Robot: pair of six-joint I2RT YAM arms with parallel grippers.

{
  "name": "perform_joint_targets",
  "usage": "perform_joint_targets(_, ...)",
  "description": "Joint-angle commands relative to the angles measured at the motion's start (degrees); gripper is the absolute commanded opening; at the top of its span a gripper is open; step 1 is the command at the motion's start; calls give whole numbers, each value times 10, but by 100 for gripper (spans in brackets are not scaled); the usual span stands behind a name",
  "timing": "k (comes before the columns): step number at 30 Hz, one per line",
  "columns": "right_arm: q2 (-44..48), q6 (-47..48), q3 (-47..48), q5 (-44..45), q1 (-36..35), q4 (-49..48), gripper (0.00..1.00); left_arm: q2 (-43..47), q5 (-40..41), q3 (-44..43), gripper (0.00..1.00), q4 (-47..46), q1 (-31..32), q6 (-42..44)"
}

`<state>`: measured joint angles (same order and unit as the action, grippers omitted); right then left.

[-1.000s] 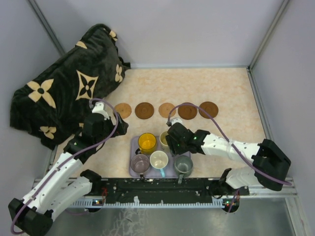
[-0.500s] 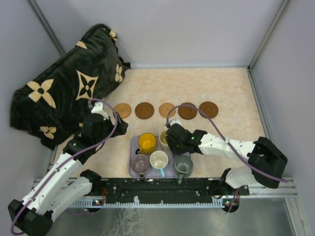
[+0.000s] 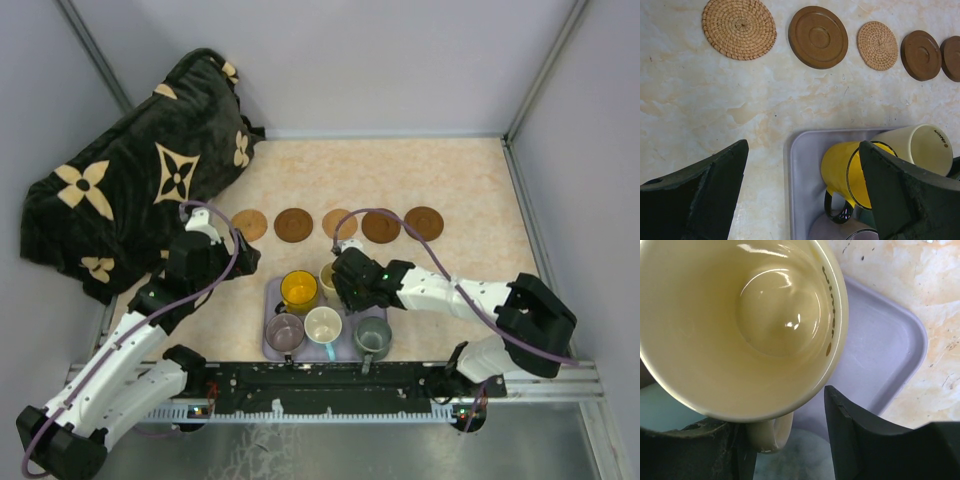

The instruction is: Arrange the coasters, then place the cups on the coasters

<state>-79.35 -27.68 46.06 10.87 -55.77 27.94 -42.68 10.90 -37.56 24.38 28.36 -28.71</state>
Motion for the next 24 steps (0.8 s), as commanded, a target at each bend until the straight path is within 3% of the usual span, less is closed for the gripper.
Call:
perform_joint_targets(1,-11,7,37,35,-4,-16,51,7,-5,5,98,-14,1,-5)
perform_joint_targets(15,-19,10,41,39,-10,8,37,12,-6,9,98,-14,1,-9)
perform_joint_targets(18,-18,11,41,36,-11,14,24,11,-7,11,98,-14,2,-11)
perform_joint_targets(20,-18,11,40,35,-14,16,0,11,-7,13,98,-16,2,-14)
perform_joint_targets(24,-19,10,39,32,-16,20,0,10,-10,15,98,-19,2,-14)
